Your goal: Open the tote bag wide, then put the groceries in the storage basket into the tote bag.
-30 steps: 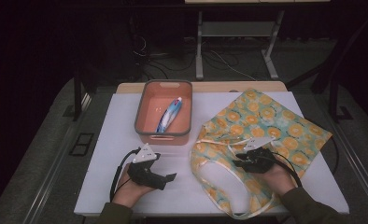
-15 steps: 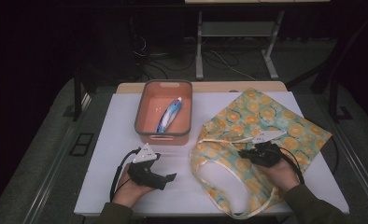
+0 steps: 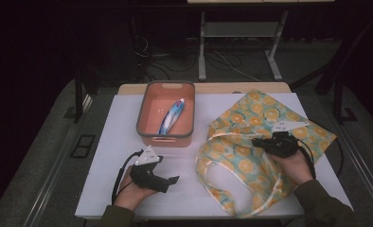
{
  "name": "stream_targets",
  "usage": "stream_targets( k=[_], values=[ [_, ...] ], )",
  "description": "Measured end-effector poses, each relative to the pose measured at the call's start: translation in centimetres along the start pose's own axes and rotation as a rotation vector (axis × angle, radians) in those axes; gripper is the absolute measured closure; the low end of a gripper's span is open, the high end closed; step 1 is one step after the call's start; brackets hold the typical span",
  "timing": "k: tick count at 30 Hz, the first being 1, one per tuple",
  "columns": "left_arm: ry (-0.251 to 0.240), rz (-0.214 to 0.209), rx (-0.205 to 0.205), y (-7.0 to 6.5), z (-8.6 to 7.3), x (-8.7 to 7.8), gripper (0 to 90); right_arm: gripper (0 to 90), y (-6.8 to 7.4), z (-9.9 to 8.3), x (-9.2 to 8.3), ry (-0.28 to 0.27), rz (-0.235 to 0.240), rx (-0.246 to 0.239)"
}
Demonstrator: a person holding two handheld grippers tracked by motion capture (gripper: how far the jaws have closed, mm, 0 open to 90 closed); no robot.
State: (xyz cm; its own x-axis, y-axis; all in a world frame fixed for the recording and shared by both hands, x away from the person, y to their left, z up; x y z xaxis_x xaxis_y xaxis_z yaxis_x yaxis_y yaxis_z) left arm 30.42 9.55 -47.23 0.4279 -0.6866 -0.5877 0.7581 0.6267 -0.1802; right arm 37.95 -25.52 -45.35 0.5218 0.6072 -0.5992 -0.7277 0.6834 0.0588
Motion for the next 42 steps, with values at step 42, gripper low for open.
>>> stream_targets(
  k=[42],
  values=[
    [-0.064, -0.102, 0.036, -0.2, 4.1, -1.7, 2.1, 89.4, -3.6, 2.8, -2.5, -0.133, -0.062, 0.066]
  ],
)
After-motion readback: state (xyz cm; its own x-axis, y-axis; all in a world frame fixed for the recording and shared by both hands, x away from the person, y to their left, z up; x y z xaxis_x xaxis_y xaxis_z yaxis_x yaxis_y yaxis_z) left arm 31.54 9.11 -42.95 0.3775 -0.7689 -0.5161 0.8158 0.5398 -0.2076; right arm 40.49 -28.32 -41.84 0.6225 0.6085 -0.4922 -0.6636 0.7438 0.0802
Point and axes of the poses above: each handheld gripper's, and its own axes: x roughly forward along the jaws, z roughly out of its top, y roughly to its left, the point moved 7 cm from there along x, roughly forward along the jaws, and after that the axes turned 4 degrees about -x, right-handed, at the moved point
